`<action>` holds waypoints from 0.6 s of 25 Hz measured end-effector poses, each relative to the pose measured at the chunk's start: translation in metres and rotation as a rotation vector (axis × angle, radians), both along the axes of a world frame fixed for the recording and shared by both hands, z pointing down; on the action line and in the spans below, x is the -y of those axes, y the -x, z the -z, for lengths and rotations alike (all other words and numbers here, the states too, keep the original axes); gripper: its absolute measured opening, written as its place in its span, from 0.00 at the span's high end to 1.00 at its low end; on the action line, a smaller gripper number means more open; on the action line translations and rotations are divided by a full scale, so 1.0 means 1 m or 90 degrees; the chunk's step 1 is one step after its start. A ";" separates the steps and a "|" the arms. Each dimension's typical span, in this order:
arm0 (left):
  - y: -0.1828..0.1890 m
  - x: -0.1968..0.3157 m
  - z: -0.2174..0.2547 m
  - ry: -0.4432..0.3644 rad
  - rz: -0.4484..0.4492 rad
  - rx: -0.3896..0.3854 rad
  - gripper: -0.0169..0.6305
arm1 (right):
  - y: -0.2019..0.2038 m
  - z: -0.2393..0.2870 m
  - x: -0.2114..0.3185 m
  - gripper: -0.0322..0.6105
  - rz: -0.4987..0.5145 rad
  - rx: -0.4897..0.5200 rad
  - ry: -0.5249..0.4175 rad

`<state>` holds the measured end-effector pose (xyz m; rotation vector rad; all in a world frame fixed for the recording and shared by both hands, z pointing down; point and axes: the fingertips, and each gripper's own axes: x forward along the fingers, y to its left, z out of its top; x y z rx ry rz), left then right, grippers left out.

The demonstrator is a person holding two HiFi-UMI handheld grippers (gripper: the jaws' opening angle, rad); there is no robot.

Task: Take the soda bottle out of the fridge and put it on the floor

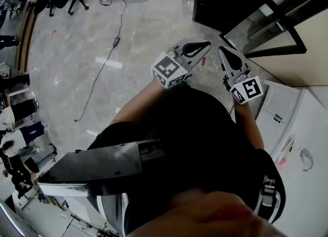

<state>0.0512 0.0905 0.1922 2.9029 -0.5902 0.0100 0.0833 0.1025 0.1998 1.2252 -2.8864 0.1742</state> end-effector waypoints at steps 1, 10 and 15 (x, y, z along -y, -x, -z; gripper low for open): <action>0.005 0.008 -0.001 0.000 -0.004 -0.001 0.97 | 0.005 0.000 0.008 0.93 -0.004 -0.002 0.001; 0.037 0.060 -0.004 -0.012 -0.033 -0.003 0.97 | 0.043 -0.004 0.056 0.93 -0.034 -0.021 0.006; 0.035 0.074 -0.007 -0.004 -0.036 -0.007 0.97 | 0.041 -0.009 0.068 0.93 -0.041 -0.035 0.011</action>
